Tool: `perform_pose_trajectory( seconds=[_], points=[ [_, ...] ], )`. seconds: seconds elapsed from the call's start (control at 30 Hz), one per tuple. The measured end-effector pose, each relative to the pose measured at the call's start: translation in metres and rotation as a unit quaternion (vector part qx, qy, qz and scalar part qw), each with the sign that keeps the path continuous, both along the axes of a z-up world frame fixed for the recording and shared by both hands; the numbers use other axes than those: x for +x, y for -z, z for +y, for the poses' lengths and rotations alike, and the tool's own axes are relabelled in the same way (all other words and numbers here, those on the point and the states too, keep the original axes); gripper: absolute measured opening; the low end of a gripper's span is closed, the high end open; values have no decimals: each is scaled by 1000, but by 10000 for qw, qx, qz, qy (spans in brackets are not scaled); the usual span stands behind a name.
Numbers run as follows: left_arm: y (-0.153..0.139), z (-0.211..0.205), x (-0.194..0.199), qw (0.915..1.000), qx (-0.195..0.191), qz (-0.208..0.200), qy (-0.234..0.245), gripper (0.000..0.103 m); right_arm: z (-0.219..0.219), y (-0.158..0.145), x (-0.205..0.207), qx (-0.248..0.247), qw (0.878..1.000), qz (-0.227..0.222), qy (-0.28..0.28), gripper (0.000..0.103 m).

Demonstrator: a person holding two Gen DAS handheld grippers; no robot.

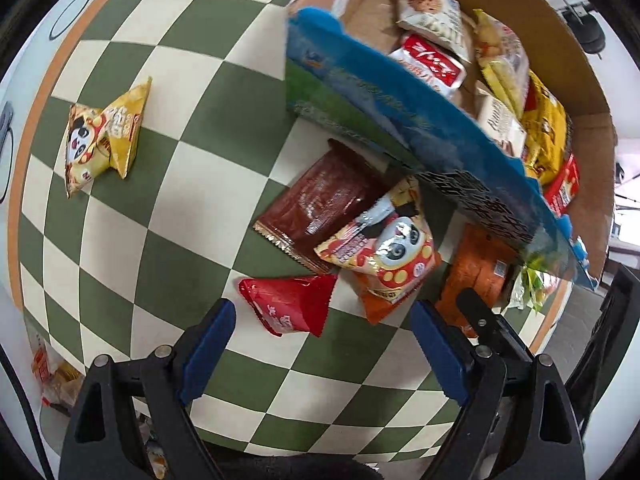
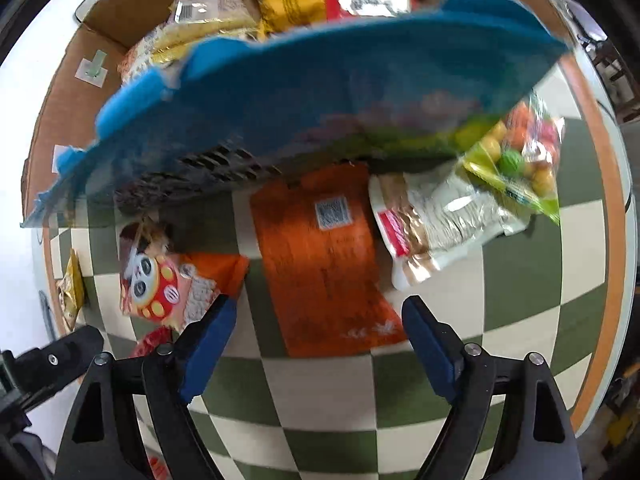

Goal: Organize snacks
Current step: 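Open both grippers to release the packets and move back toward the pile, then grasp the orange bag with right gripper while left grasps the panda snack packet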

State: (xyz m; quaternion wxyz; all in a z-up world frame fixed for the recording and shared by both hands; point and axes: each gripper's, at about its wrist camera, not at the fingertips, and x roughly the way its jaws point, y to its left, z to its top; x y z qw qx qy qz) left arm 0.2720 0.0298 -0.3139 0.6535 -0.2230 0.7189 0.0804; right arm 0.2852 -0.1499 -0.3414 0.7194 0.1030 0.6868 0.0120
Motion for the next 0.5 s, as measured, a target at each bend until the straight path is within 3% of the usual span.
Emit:
perform_pose_trajectory(
  seconds=[0.2, 0.27, 0.33, 0.5],
  points=[
    [13, -17, 10, 9989, -339, 93, -314, 89, 23, 10, 2, -432, 9988, 5, -247, 85],
    [20, -28, 16, 9982, -475, 142, -349, 89, 16, 15, -2, -473, 9987, 79, -176, 68],
    [28, -40, 19, 9974, -596, 205, -360, 89, 3, 19, -6, -432, 9988, 202, -88, 58],
    [51, -53, 26, 9943, -720, 321, -716, 89, -35, 24, -16, -169, 9983, 490, 257, 58]
  ],
)
